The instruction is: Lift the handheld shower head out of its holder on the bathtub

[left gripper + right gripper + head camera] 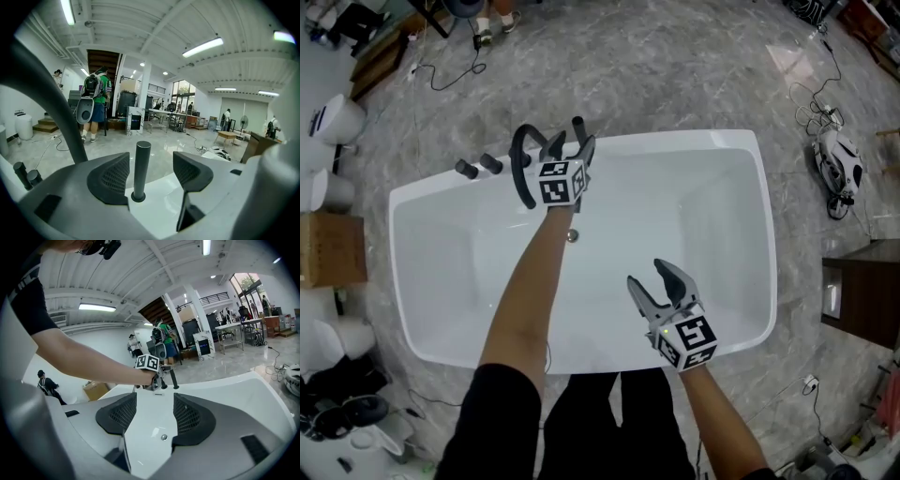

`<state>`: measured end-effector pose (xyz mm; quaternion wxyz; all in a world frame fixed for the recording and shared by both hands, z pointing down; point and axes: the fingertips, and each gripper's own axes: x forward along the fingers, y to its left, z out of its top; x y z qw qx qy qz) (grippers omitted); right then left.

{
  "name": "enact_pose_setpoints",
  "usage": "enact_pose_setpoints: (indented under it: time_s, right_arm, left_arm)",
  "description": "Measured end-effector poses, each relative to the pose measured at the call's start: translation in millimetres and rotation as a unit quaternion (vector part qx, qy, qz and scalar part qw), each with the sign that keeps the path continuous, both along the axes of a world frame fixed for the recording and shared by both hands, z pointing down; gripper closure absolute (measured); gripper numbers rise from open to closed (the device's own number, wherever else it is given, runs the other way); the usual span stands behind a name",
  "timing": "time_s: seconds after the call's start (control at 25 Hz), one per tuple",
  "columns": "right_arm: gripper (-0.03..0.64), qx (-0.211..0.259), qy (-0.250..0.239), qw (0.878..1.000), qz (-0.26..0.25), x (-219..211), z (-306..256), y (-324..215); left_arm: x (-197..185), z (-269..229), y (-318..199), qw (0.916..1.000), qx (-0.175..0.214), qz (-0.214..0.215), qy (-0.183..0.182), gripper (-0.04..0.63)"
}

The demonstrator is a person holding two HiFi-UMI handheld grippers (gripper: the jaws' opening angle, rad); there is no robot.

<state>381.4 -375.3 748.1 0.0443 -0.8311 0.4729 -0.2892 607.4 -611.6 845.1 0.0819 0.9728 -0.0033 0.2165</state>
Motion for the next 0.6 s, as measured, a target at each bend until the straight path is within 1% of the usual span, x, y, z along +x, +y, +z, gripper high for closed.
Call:
enact_pose_setpoints:
  time_s: [0.12,0.24,0.48,0.6]
  right_arm:
    - [0.397,0.006,-0.003,1.0,0.005,2,2,0]
    - [0.397,0.005,-0.009,1.0,0.011,4,9,4]
    - [0.397,0.002,-0.031,0.999,0.016,-5,26,8]
    - [0.396,-0.003,-0.027,1.0,0.012,-6,27,9]
  left_arm:
    - [2,10,0,0.9997,-0.001,0.02,-0.012,0.322]
    - [5,21,-5,0.9995,-0.002,0.019,-0.023,0.322]
    - [16,36,-1,0.9991,-0.01,0.03,-0.028,0.321]
    - [24,41,1,0.9987,-0.014,0.037,-0.031,0.321]
